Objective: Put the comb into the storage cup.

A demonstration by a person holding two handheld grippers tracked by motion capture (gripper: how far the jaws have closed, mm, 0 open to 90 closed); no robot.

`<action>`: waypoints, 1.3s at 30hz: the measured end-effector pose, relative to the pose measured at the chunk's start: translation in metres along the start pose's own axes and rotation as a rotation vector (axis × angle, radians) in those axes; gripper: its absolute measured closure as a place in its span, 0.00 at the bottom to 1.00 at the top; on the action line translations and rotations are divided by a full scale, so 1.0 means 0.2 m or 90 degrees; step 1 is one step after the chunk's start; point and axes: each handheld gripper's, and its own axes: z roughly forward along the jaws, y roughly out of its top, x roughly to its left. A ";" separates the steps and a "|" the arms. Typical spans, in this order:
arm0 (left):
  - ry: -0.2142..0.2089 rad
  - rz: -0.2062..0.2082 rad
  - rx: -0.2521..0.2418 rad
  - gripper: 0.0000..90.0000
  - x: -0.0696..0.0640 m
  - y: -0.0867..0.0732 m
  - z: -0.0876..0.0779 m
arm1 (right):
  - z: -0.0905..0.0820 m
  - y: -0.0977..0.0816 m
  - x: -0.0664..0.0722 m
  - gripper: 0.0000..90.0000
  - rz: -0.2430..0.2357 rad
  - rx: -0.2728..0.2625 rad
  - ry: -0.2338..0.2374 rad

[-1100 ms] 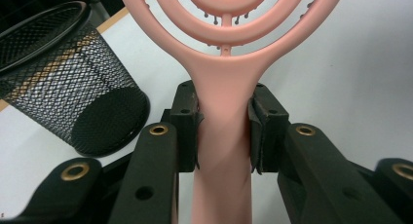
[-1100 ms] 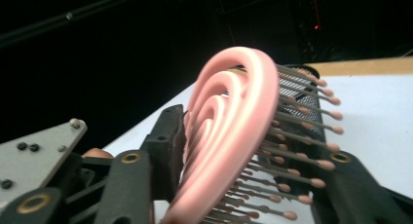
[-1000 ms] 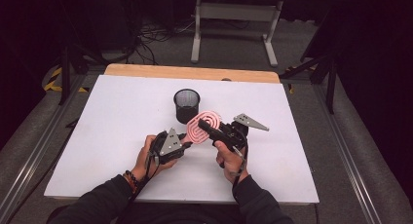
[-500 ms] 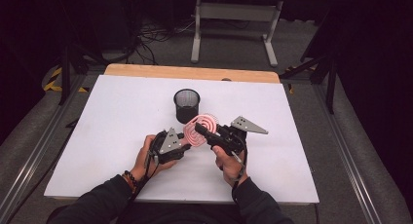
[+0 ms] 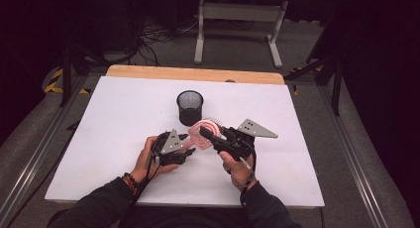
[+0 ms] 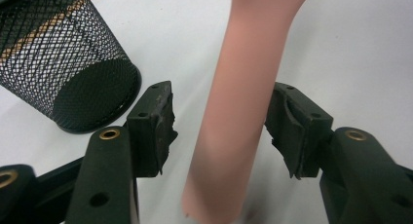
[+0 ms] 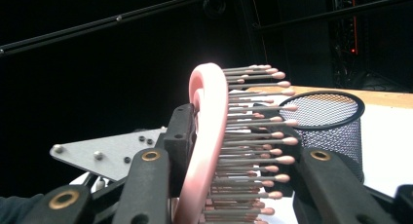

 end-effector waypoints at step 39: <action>-0.035 -0.016 -0.100 0.17 0.16 -0.11 -0.27 | -0.13 0.11 -0.04 0.70 -0.089 -0.019 -0.094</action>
